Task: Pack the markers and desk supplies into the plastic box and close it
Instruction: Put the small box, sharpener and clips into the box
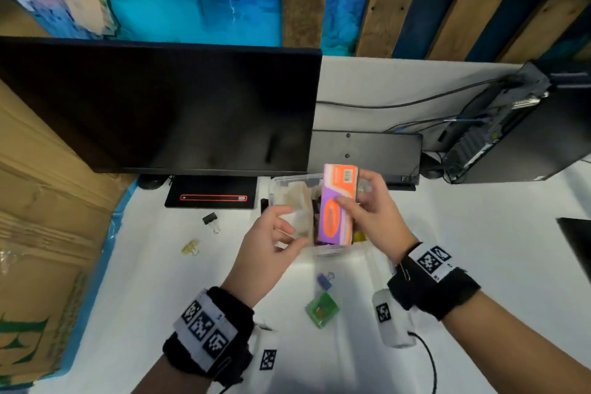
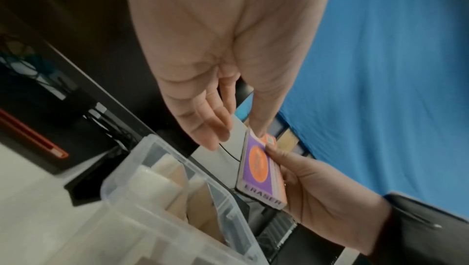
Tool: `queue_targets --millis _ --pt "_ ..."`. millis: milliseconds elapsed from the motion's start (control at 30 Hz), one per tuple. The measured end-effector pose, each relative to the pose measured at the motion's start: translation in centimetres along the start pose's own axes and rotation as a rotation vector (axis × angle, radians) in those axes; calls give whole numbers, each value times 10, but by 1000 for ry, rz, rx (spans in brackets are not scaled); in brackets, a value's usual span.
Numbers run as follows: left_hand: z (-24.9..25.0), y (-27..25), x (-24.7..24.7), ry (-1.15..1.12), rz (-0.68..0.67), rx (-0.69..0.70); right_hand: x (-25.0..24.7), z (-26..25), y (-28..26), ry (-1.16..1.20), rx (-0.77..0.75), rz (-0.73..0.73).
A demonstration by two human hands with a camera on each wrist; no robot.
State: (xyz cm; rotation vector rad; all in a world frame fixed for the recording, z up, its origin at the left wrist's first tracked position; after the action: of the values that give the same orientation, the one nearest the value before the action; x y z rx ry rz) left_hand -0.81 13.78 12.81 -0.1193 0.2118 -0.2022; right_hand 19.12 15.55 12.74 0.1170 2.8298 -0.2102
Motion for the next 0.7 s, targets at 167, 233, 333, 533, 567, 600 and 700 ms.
queue_targets --millis 167,233,333,533,567,600,700 --pt "-28 1 36 102 -182 -53 -66 31 42 -397 71 147" --pt "-43 -1 44 130 -247 -100 -63 45 55 -530 124 90" --pt "-66 -2 52 191 -315 -169 -47 62 68 -627 148 14" --pt "-111 -2 67 270 -354 -279 -21 71 74 -841 96 -46" --pt "-118 -2 71 281 -364 -298 -23 70 72 -845 86 -52" --pt "-125 -3 75 285 -374 -315 -28 68 70 -848 69 -50" --pt "-143 -5 88 352 -397 -353 -63 63 66 -796 16 79"
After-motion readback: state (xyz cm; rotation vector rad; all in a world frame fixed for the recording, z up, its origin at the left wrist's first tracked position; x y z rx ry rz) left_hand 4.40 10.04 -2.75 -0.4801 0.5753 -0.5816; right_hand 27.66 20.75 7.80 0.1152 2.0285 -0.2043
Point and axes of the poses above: each hand's wrist, its own y-axis towards the middle knuckle, its own x-axis out of the palm, z = x × y, the point moved 10 cm from there along y, towards the middle knuckle, and after that the axes turned 8 degrees about -y, right-handed, at the moved point
